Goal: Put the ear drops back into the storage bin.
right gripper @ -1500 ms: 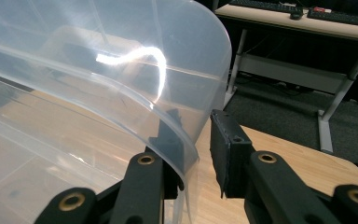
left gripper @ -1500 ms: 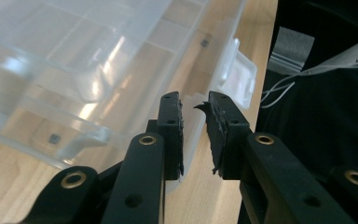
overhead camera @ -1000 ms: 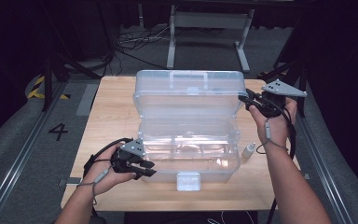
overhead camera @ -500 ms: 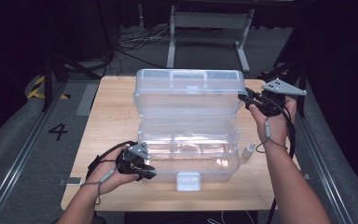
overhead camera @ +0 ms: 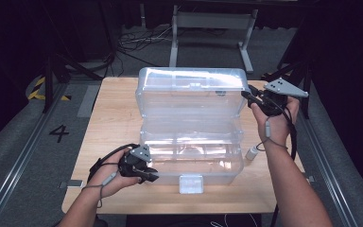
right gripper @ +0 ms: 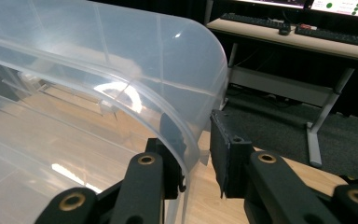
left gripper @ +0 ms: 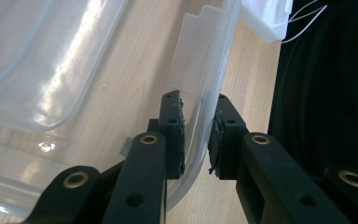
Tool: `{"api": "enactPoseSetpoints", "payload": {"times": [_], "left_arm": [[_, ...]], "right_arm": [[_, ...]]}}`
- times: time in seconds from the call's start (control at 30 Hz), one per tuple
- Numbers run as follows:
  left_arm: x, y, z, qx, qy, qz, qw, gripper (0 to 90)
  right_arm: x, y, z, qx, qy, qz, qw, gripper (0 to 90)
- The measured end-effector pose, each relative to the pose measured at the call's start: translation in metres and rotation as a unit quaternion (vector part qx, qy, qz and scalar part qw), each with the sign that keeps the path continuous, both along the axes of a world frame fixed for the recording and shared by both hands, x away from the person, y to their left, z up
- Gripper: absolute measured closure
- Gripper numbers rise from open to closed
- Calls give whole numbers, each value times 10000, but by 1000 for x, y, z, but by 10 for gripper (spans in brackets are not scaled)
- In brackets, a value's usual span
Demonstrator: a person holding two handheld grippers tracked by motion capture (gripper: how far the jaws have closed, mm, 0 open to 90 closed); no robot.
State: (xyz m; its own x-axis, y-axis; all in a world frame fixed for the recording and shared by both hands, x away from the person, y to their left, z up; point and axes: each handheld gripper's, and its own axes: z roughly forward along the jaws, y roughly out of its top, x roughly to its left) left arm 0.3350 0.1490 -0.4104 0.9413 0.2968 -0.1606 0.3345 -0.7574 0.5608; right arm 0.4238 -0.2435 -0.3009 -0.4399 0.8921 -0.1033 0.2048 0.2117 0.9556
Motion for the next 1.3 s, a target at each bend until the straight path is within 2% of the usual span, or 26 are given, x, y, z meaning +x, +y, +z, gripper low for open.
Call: {"api": "enactPoseSetpoints", "payload": {"times": [0.1, 0.27, 0.7, 1.07, 1.3], "left_arm": [[0, 0, 0, -18, 4, 4, 10000, 776], [1, 1, -1, -54, 19, -23, 10000, 776], [2, 1, -2, -102, 53, -45, 9999, 777], [3, 2, -4, -172, 103, -60, 9998, 777], [4, 2, -4, -192, 114, -63, 9997, 777]], "right_arm": [[3, 2, 0, -15, -107, -66, 9999, 754], [8, 7, 0, -240, -274, -230, 9991, 777], [21, 7, -3, -151, -358, -317, 9987, 796], [31, 3, -8, 8, -382, -181, 9991, 795], [39, 3, -7, 65, -323, -142, 9994, 796]]}}
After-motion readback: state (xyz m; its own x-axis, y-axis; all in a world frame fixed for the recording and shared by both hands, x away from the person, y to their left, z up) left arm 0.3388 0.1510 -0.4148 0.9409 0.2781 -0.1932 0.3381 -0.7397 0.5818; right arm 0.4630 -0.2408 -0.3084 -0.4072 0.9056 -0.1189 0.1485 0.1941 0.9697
